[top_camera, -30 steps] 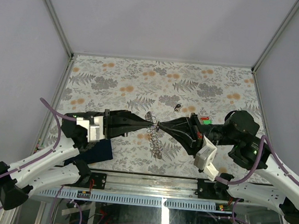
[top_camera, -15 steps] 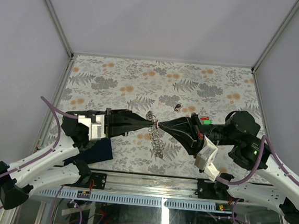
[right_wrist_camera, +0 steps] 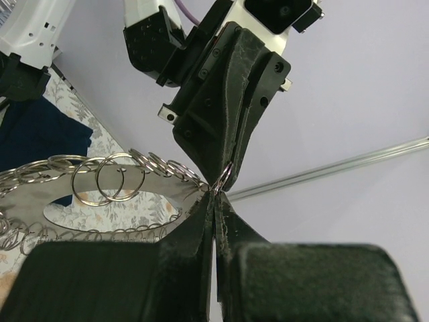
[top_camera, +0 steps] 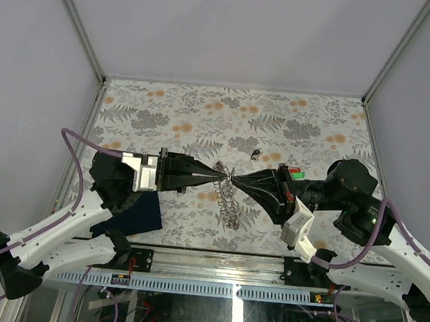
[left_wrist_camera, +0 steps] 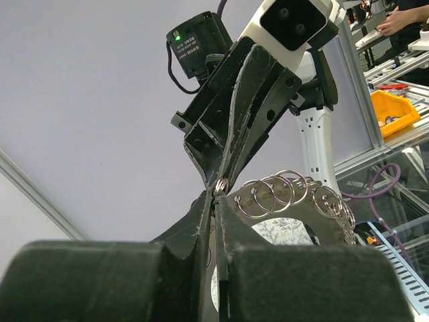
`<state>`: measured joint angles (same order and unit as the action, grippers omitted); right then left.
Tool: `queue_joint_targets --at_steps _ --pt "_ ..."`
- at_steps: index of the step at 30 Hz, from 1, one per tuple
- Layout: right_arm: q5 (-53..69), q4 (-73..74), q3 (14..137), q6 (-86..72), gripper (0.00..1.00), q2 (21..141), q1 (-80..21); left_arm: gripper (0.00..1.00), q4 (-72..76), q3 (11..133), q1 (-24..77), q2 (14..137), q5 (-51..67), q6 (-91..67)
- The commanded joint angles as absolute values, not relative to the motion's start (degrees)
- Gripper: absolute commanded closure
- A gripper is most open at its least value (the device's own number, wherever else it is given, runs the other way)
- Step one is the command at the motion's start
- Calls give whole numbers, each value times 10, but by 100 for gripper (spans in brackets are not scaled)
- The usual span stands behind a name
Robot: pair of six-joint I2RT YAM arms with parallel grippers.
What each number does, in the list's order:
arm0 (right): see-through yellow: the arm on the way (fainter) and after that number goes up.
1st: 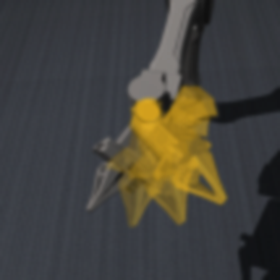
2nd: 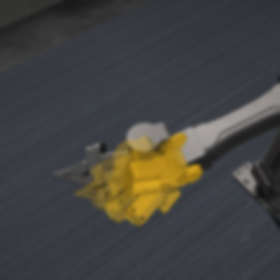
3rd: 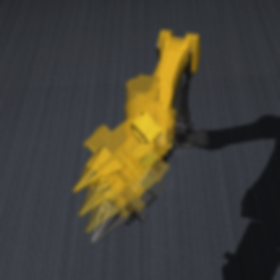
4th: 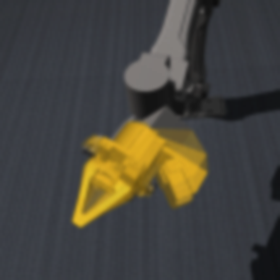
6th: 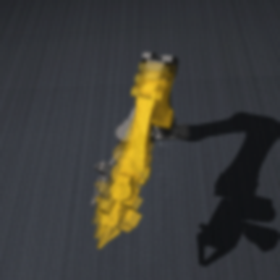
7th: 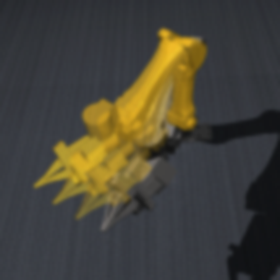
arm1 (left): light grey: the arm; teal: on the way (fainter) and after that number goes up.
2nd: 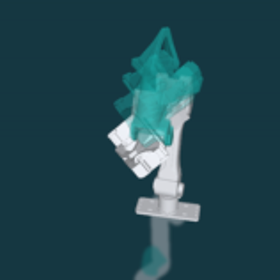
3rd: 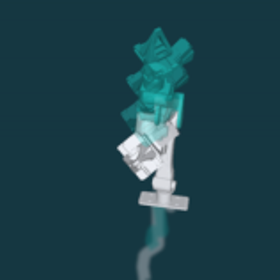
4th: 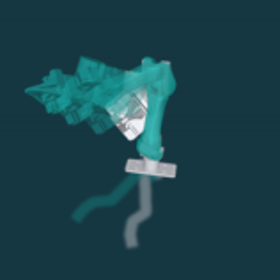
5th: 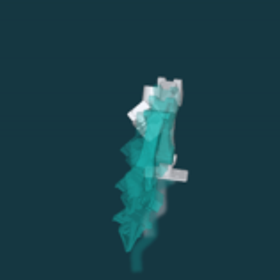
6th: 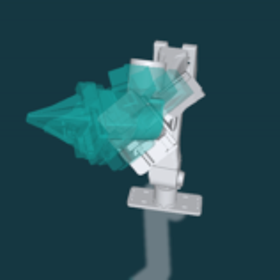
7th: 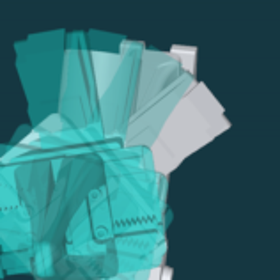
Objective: Put the keys on the keyring
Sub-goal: Insert the key onto the keyring.
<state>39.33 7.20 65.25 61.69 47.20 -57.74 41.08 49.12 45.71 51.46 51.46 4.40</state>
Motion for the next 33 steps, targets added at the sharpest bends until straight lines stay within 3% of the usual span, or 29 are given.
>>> queue_joint_targets --at_steps 1,26,33 --pt "385 101 679 636 100 462 -582 100 365 526 457 515 504 49" --pt "348 172 684 641 100 461 -582 100 98 614 457 539 537 144" --pt "329 178 685 622 100 462 -582 89 91 613 457 540 537 152"
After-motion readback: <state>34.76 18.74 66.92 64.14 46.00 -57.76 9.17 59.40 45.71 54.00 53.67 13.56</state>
